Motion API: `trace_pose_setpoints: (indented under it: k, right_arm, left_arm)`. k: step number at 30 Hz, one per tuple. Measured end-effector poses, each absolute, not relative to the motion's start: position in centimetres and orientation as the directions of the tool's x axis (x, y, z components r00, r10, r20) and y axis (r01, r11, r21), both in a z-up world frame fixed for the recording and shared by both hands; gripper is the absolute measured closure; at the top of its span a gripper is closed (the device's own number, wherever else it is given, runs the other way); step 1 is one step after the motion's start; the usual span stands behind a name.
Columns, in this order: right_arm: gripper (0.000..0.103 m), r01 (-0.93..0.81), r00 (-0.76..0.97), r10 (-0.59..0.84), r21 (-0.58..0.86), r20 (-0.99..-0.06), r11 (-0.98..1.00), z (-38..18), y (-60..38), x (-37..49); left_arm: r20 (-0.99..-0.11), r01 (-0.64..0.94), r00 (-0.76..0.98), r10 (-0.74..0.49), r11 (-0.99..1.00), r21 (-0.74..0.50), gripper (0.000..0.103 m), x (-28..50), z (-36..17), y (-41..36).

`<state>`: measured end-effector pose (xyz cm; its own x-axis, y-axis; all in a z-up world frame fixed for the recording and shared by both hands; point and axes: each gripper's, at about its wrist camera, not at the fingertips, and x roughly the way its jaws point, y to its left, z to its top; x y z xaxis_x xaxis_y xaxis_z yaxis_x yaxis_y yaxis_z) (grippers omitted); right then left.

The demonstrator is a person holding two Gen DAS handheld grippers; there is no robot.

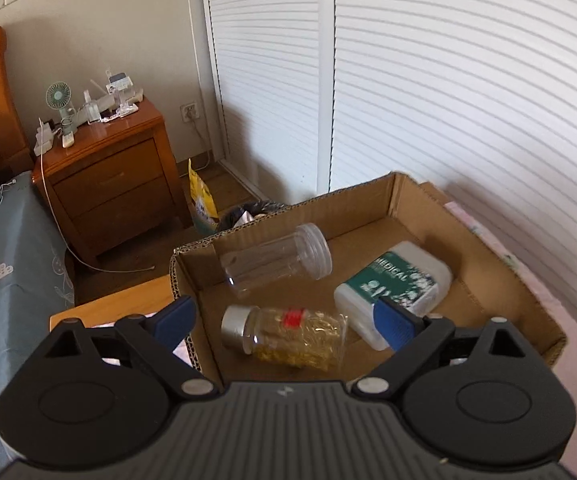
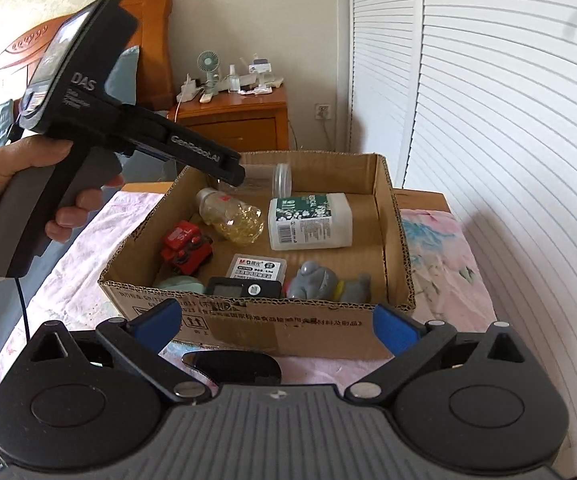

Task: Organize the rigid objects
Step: 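Move both grippers back toward the red-button cube and black oval object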

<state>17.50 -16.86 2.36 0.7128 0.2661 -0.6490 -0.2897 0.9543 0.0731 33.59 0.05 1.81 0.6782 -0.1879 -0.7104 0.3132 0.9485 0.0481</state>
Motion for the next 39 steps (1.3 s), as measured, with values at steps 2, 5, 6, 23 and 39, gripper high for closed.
trace_pose_setpoints:
  k: [2, 5, 6, 23, 39]
  right_arm:
    - [0.000, -0.282, 0.718, 0.264, 0.077, -0.644, 0.956, 2.5, -17.0, 17.2]
    - [0.000, -0.273, 0.725, 0.252, 0.069, -0.641, 0.960, 2.5, -17.0, 16.5]
    - [0.000, -0.268, 0.727, 0.245, 0.064, -0.641, 0.961, 2.4, -17.1, 16.3]
    - [0.000, -0.212, 0.737, 0.188, 0.043, -0.649, 0.976, 0.6, -18.8, 12.2]
    - [0.000, -0.092, 0.694, 0.118, 0.076, -0.710, 0.993, -3.4, -23.4, 12.1]
  left_arm:
    - [-0.703, 0.315, 0.687, -0.187, 0.947, 0.056, 0.005, 32.8, 2.3, 0.1]
    - [-0.693, 0.313, 0.698, -0.178, 0.947, 0.072, 0.004, 31.2, 3.0, 0.2]
    - [-0.691, 0.314, 0.700, -0.179, 0.947, 0.074, 0.004, 30.6, 3.2, 0.2]
    - [-0.650, 0.273, 0.738, -0.184, 0.961, 0.039, 0.003, 18.8, 2.7, 0.5]
    - [-0.742, 0.157, 0.665, -0.083, 0.987, 0.030, 0.003, 17.3, -4.9, -2.4]
